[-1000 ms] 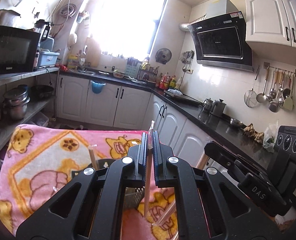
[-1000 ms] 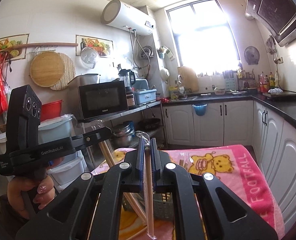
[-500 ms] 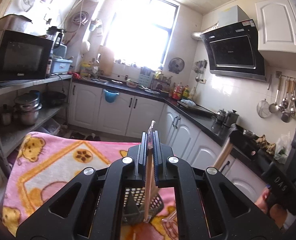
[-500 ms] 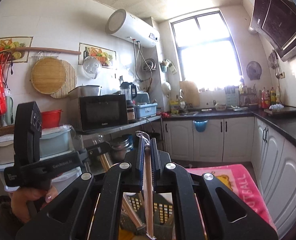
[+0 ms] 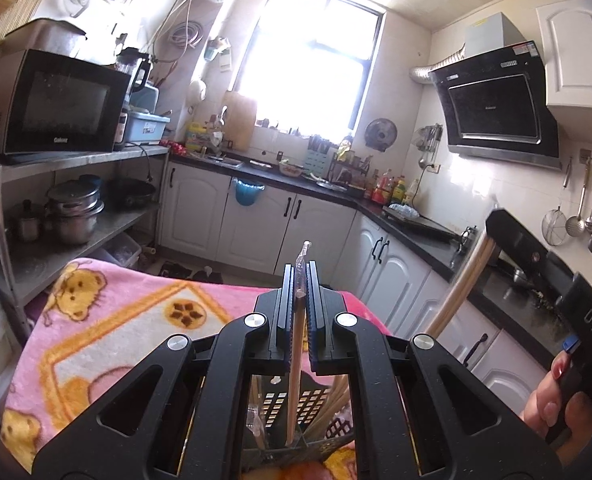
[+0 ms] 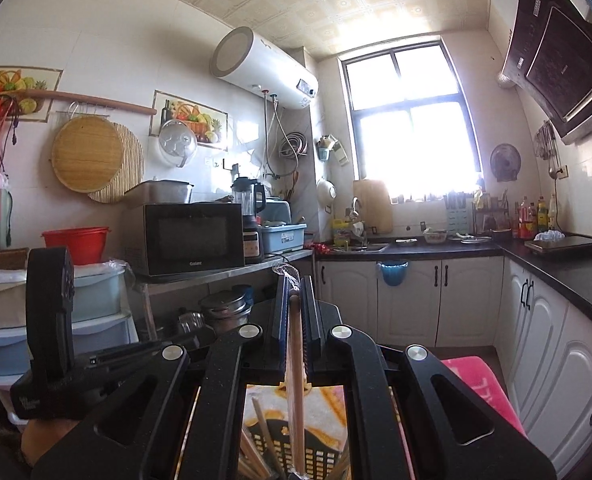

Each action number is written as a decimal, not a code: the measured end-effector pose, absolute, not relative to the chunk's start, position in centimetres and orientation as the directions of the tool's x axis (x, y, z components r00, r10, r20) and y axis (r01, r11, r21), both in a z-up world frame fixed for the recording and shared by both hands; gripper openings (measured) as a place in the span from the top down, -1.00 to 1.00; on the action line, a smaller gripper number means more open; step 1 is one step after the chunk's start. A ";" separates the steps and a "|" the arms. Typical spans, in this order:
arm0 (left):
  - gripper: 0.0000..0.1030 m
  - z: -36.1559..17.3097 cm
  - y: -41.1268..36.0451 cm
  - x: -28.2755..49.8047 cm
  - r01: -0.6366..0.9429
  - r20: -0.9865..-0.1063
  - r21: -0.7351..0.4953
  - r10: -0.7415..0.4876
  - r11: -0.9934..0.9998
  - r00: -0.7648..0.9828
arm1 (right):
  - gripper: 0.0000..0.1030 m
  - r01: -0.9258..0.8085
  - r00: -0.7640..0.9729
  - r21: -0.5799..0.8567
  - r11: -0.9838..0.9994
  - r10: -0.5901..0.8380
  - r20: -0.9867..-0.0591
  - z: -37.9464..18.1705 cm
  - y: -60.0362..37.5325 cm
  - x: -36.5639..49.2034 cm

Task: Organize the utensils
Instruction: 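Lift both held chopsticks upright and carry them over the green caddy, then lower both held chopsticks down into the caddy slots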

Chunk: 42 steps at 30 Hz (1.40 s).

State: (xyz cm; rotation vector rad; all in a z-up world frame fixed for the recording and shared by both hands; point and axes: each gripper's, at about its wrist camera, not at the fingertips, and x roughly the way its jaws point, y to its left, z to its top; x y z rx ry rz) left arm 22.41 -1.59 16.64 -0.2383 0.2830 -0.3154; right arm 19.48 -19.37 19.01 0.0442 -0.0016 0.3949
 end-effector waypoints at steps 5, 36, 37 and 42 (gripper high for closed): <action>0.94 15.1 -2.2 23.3 0.264 -0.260 -0.275 -0.336 0.925 0.905 | 0.88 -0.372 0.927 0.036 0.927 0.373 -0.031 17.6 -18.7 21.6; 0.94 10.0 -4.6 25.3 0.284 -0.342 -0.229 -0.350 0.931 0.872 | 0.87 -0.362 0.911 0.132 0.923 0.380 -0.158 9.7 -18.9 25.9; 0.94 9.9 -4.6 25.3 0.285 -0.345 -0.230 -0.351 0.931 0.870 | 0.87 -0.360 0.911 0.133 0.923 0.379 -0.163 9.6 -19.0 25.9; 0.94 9.6 -4.7 25.1 0.289 -0.355 -0.233 -0.357 0.929 0.864 | 0.87 -0.336 0.913 0.145 0.931 0.360 -0.194 9.2 -19.5 25.4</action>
